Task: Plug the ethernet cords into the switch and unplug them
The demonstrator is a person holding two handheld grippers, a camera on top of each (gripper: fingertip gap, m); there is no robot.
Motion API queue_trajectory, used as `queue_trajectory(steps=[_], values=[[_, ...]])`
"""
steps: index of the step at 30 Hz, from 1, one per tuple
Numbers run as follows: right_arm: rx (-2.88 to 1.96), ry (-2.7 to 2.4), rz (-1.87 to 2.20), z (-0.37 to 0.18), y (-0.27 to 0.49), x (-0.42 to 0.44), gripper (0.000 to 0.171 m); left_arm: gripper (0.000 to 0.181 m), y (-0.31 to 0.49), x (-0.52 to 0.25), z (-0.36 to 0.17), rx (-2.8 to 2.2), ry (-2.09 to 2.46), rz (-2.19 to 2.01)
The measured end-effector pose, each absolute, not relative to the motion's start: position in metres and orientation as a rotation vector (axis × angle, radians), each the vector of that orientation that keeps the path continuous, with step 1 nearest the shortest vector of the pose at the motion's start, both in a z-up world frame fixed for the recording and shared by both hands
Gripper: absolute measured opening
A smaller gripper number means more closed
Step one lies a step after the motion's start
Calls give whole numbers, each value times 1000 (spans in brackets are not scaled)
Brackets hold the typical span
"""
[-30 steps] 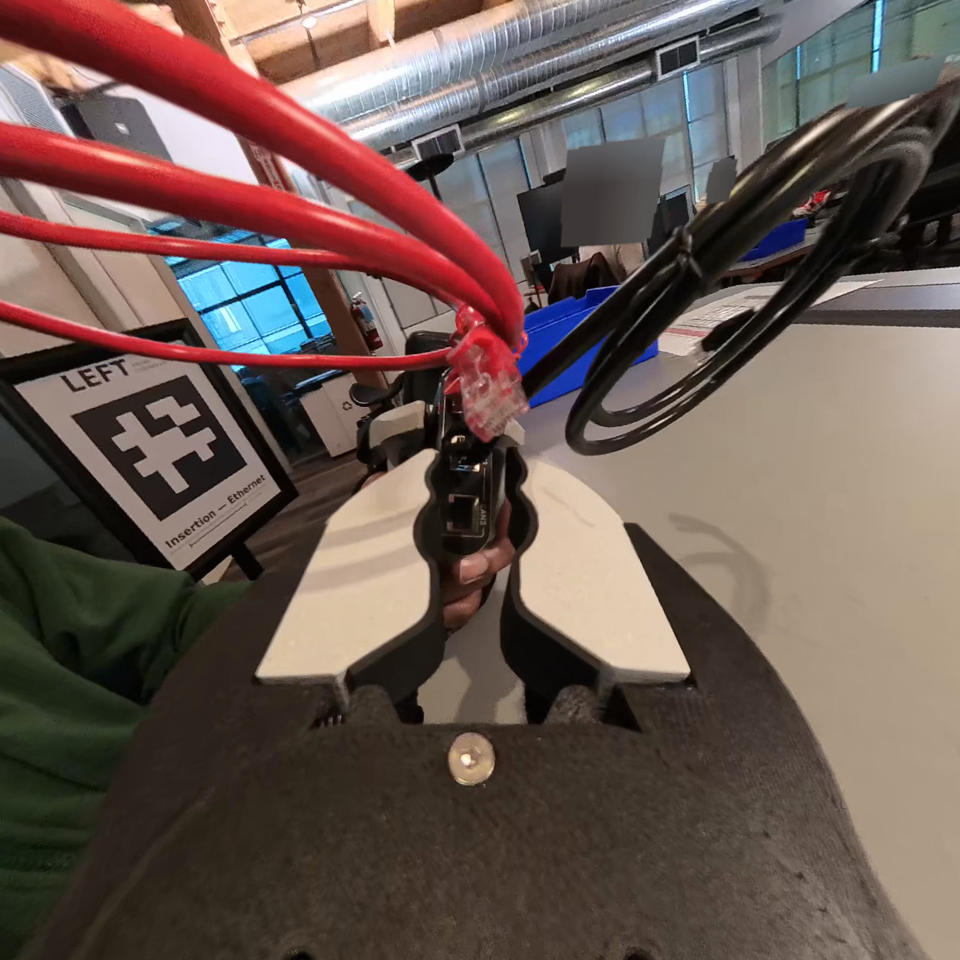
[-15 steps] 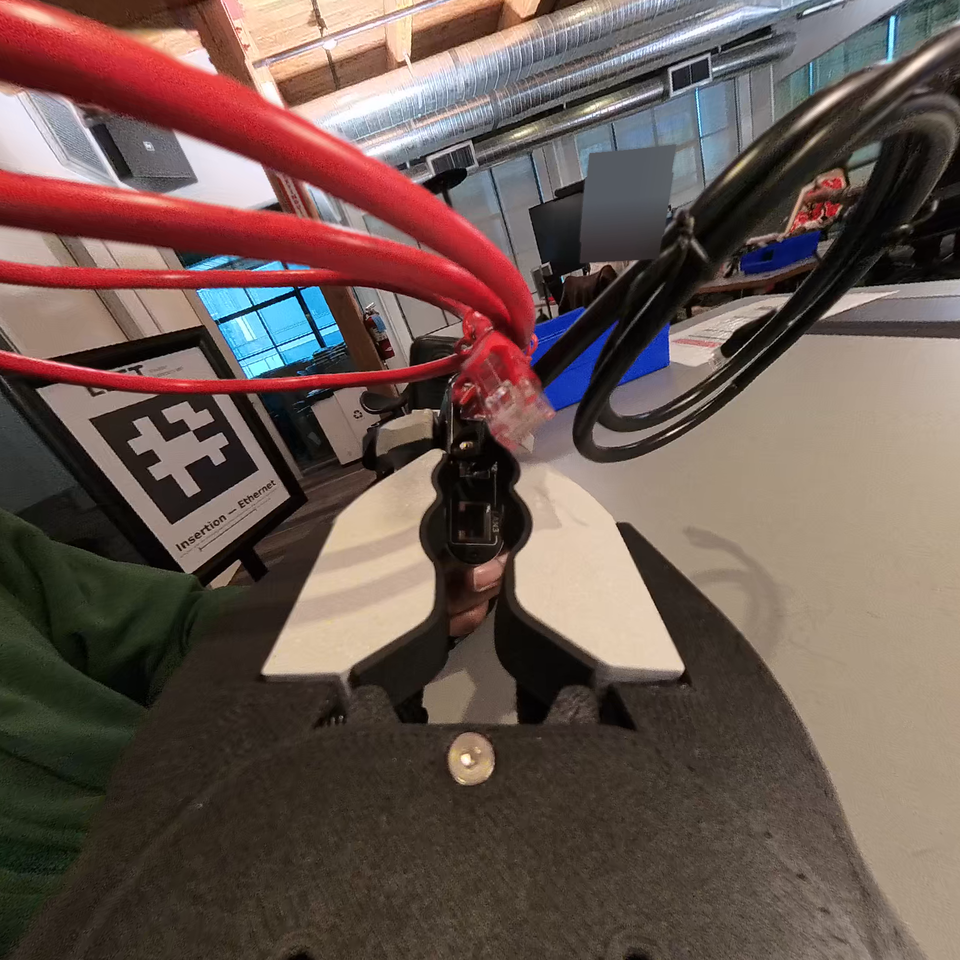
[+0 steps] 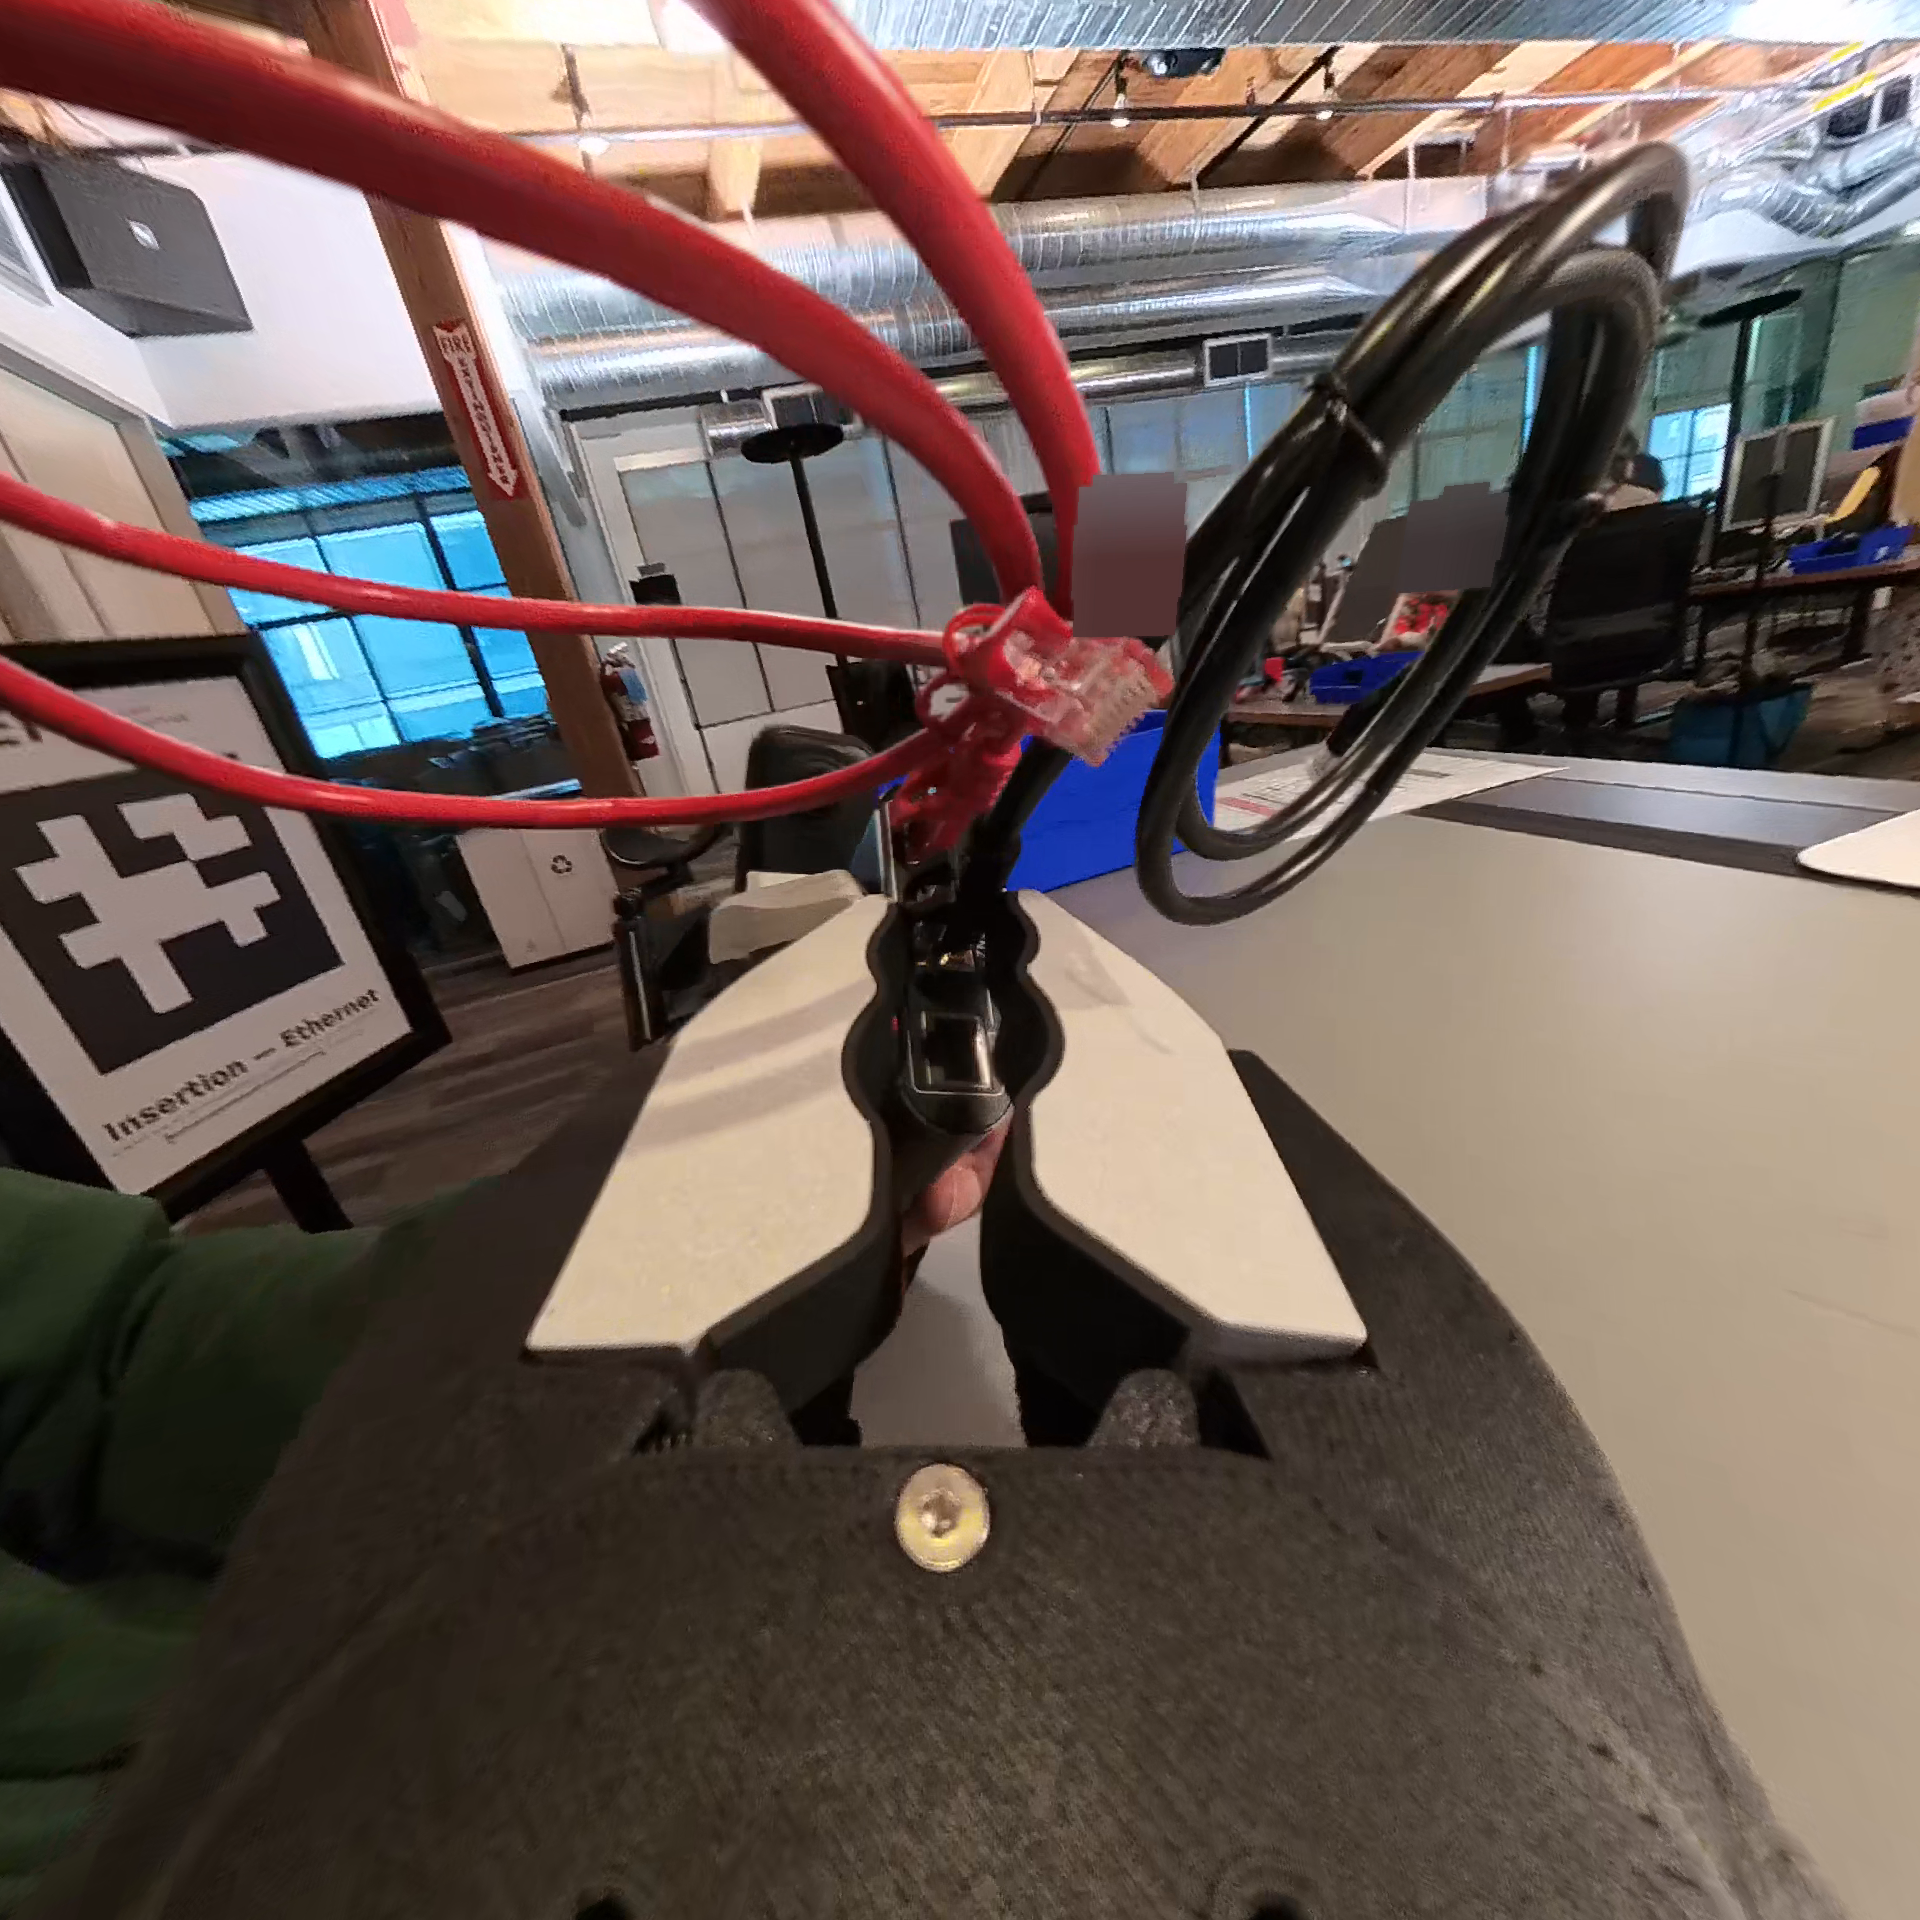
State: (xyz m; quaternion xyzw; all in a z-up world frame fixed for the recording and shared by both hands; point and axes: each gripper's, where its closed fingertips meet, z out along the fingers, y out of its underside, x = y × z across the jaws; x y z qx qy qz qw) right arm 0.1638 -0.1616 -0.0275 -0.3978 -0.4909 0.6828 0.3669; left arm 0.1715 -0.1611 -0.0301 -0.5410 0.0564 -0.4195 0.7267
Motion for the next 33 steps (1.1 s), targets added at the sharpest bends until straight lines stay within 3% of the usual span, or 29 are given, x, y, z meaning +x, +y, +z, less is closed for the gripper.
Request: queue_trajectory(steps=[7,14,21,29,33], values=[[-948,-1346,1567,-23,-165,168,15,27,-165,175,-27,-1169,165,-931],[-980,-1276,1862,-19,-167,172,13,27,-167,181,-24,-1171,219,-836],[-936,-1342,1562,-18,-166,171,14,28,-167,180,-24,-1174,224,-810],[-969,-1269,1848,-14,-167,174,14,28,-169,184,-21,-1162,258,-721],[-1032,-982,1731,7,-90,197,13,28,-191,188,-9,-1047,338,-670]])
